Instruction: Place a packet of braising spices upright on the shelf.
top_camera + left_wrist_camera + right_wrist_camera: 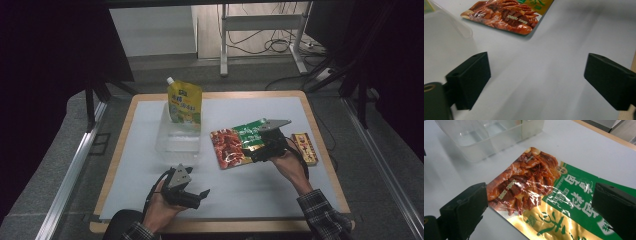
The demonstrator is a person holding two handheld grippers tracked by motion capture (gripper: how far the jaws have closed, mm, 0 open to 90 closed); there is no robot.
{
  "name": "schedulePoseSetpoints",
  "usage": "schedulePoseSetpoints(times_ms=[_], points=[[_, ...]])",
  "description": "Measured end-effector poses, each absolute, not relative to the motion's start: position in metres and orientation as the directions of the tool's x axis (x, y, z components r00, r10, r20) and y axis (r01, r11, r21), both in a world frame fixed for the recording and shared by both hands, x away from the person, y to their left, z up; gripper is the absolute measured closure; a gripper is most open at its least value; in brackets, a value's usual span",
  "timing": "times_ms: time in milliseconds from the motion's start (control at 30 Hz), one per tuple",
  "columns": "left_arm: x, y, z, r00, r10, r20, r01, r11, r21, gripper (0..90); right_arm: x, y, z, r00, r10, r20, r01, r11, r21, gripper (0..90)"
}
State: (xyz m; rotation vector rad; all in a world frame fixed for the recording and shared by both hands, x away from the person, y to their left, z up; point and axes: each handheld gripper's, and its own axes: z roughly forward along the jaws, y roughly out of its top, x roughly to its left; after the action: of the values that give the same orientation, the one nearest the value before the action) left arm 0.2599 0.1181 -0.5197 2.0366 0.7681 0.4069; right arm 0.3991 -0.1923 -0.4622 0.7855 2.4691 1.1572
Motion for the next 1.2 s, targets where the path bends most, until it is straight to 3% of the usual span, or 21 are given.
schedulePoseSetpoints(times_ms=[267,333,933,1033,1200], points=[[0.272,0.113,-0.518,0.753,0.658,-0.002,0.364,-0.415,0.834,17.3,0.393,-0.201,-0.467,-0.794,0.608,-0.03,0.363,0.513,0.778,0.5],[0.275,0.112,-0.518,0.758,0.652,-0.018,0.371,-0.409,0.834,23.9,0.391,-0.203,-0.469,-0.79,0.613,-0.025,0.369,0.507,0.779,0.5],[0.311,0.088,-0.517,0.754,0.655,-0.042,0.37,-0.371,0.851,50.4,0.38,-0.229,-0.474,-0.751,0.66,-0.014,0.397,0.469,0.789,0.6],[0.318,0.082,-0.519,0.762,0.646,-0.049,0.379,-0.383,0.842,62.4,0.38,-0.234,-0.476,-0.744,0.668,-0.009,0.401,0.457,0.794,0.6],[0.325,0.074,-0.524,0.76,0.65,-0.013,0.372,-0.418,0.828,72.8,0.379,-0.241,-0.477,-0.734,0.679,-0.005,0.414,0.453,0.79,0.8]])
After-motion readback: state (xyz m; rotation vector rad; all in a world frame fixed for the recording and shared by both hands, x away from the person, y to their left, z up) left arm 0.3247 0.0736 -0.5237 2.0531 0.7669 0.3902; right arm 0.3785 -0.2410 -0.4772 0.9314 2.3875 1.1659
